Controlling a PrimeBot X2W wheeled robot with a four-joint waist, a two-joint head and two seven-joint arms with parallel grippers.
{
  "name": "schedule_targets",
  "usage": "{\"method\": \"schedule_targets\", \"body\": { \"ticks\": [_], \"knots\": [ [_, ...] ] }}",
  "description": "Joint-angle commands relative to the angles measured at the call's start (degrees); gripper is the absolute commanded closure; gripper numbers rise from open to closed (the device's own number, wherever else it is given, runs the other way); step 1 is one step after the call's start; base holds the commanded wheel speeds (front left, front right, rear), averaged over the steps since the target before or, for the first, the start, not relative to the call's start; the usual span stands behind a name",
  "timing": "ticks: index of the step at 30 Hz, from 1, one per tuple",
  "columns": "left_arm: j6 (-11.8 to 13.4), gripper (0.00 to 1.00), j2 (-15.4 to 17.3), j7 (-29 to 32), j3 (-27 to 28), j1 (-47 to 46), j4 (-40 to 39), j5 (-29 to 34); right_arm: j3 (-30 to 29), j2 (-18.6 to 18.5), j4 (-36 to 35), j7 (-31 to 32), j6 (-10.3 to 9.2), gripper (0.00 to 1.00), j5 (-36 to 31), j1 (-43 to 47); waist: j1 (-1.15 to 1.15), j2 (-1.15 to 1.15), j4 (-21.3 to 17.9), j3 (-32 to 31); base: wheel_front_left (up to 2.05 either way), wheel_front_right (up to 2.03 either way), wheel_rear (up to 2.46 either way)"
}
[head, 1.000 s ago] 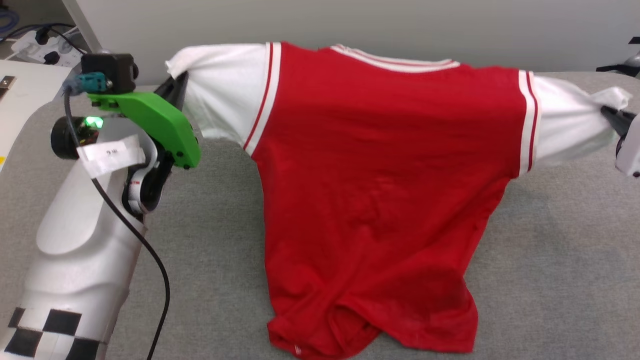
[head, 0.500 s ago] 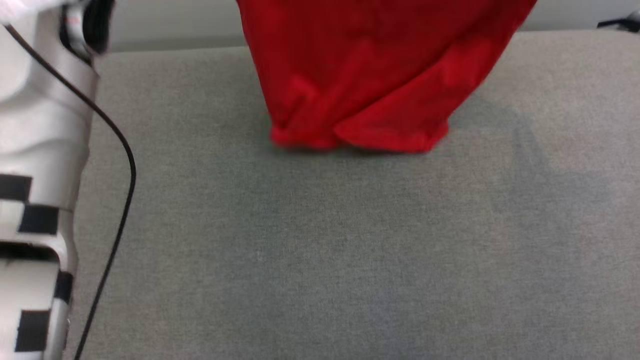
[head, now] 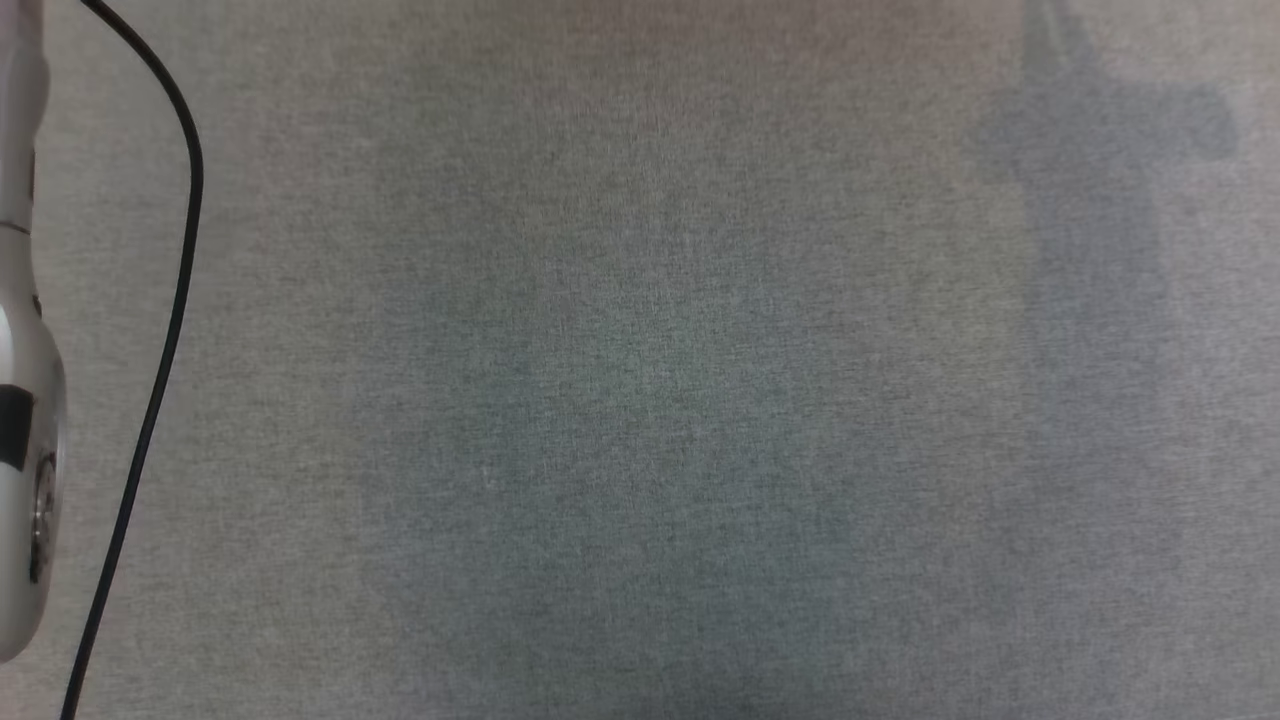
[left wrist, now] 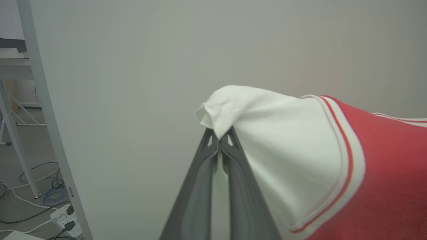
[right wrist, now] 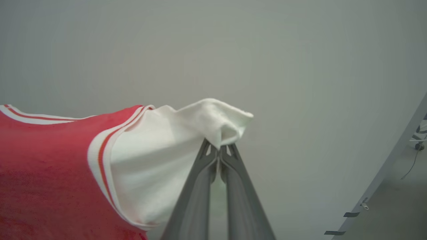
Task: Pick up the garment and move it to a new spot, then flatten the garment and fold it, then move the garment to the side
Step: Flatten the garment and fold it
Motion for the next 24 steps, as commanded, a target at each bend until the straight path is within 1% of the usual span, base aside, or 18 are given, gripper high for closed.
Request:
{"method": "schedule_targets", "body": {
  "ticks": [1,4,7,12,16,19,24],
  "knots": [
    [0.1,1.0,0.4,-1.0,-0.4,-1.2,1.2,0.8,1.3,0.6,1.1,-0.8,-0.04,1.0,0.8,-1.1,-0.01,0.0,-0.3,5.0,0.0,0.0,0.0],
    [-0.4,1.0,0.1,-2.4,-0.9,-1.6,3.4,1.1,3.7,2.0,3.3,-1.8,-0.04,1.0,2.5,-2.0,-0.01,0.0,-0.2,6.7,0.0,0.0,0.0],
    [-1.1,1.0,-0.4,-3.3,-1.2,-1.1,6.0,0.9,7.3,2.7,4.9,-2.6,-0.04,1.0,3.6,-1.7,-0.01,0.0,0.2,7.7,0.0,0.0,0.0],
    [-3.0,1.0,-1.3,-4.1,-0.6,1.4,9.9,-0.8,12.8,3.3,5.1,-3.9,-0.04,1.0,7.7,1.3,-0.01,0.0,0.7,8.2,0.0,0.0,0.0],
    [-4.8,1.0,-1.9,-4.9,0.2,5.6,12.3,-2.6,16.7,3.1,3.4,-5.2,-0.04,1.0,12.4,6.7,-0.01,0.0,1.0,7.3,0.0,0.0,0.0],
    [-6.1,1.0,-2.2,-5.5,1.0,10.3,13.1,-4.2,19.8,2.6,1.3,-6.6,-0.04,1.0,16.0,12.8,-0.01,0.0,1.1,5.7,0.0,0.0,0.0],
    [-7.6,1.0,-2.9,-6.2,1.4,21.4,10.9,-6.4,24.1,0.3,-3.7,-9.6,-0.04,1.0,21.6,24.6,-0.01,0.0,1.9,1.9,0.0,0.0,0.0]
  ]
}}
